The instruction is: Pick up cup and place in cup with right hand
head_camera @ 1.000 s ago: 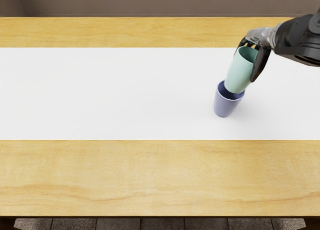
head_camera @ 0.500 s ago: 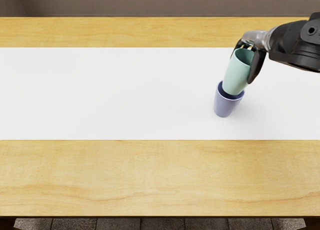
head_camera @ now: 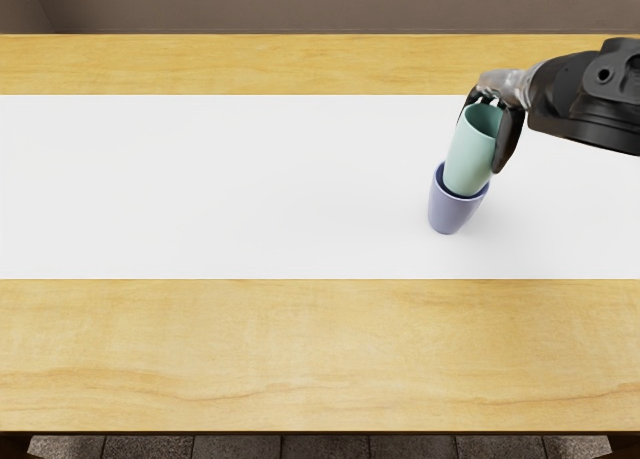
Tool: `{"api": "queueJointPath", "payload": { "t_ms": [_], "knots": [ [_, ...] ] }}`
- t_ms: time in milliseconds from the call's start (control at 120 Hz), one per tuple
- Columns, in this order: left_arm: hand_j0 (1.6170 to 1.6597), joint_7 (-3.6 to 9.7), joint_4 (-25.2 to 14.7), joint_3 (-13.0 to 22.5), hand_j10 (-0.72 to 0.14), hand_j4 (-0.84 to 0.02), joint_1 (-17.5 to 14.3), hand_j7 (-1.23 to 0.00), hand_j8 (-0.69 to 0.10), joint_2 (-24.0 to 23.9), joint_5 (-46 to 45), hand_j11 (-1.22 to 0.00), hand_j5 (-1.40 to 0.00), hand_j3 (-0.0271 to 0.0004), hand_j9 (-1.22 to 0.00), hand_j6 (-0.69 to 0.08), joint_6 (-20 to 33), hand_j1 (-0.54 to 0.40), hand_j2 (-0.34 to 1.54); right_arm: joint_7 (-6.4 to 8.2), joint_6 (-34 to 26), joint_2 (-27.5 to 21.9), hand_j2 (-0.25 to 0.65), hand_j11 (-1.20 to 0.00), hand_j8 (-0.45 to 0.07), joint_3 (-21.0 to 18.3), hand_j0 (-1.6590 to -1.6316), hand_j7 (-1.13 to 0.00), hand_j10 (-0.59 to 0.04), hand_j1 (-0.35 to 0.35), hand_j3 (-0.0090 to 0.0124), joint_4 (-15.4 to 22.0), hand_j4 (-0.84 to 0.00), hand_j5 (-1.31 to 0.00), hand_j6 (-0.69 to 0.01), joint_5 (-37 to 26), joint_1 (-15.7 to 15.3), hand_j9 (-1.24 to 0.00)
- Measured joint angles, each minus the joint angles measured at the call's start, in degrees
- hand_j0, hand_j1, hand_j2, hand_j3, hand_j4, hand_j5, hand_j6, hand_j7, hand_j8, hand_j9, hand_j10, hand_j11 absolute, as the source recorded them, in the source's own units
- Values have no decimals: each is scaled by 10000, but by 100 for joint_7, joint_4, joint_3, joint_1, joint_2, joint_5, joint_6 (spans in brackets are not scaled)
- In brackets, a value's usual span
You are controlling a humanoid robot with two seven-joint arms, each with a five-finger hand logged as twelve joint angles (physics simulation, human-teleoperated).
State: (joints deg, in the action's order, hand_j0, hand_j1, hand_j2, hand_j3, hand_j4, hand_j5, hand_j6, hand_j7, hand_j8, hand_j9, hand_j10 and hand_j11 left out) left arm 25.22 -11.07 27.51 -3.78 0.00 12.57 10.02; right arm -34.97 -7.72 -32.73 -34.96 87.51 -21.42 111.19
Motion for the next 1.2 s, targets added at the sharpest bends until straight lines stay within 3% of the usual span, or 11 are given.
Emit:
{"api": "queueJointPath", "payload": {
  "t_ms": [167,342,542,800,1200],
  "knots": [
    [16581,0,0,0,-2,-2,0,0,-3,0,0,0,-1,0,0,-3,0,3491,1,-1,-44,54,-484,-6615,-3318,-18,-16506,-6344,-4745,690,-5,-4,-4510,-6259,-2762,-5,-2,-6578],
    [16581,0,0,4,-2,-2,0,0,-3,0,0,0,-1,0,0,-3,0,3491,1,-3,-74,126,-264,-3217,-1710,-31,-16548,-3100,-2332,-1356,0,-19,-2235,-3064,-1491,4,-18,-3201],
    [16581,0,0,8,-2,-2,-1,0,-3,0,0,0,0,0,0,-3,0,3490,1,-3,-79,142,-139,-1501,-880,-36,-16568,-1456,-1108,-2423,0,-41,-1074,-1444,-802,0,-29,-1495],
    [16581,0,0,9,-2,-2,0,0,-3,0,0,0,0,0,0,-3,0,3491,1,-3,-77,138,-83,-746,-510,-35,-16577,-733,-569,-2896,0,-49,-563,-731,-493,7,-8,-745],
    [16581,0,-7,-15,-1,-2,34,0,-2,0,0,0,0,0,0,-3,0,3491,1,-3,-55,243,-63,-481,-376,234,-16580,-478,-379,-3065,0,-72,-381,-480,-380,436,53,-481]
  ]
}}
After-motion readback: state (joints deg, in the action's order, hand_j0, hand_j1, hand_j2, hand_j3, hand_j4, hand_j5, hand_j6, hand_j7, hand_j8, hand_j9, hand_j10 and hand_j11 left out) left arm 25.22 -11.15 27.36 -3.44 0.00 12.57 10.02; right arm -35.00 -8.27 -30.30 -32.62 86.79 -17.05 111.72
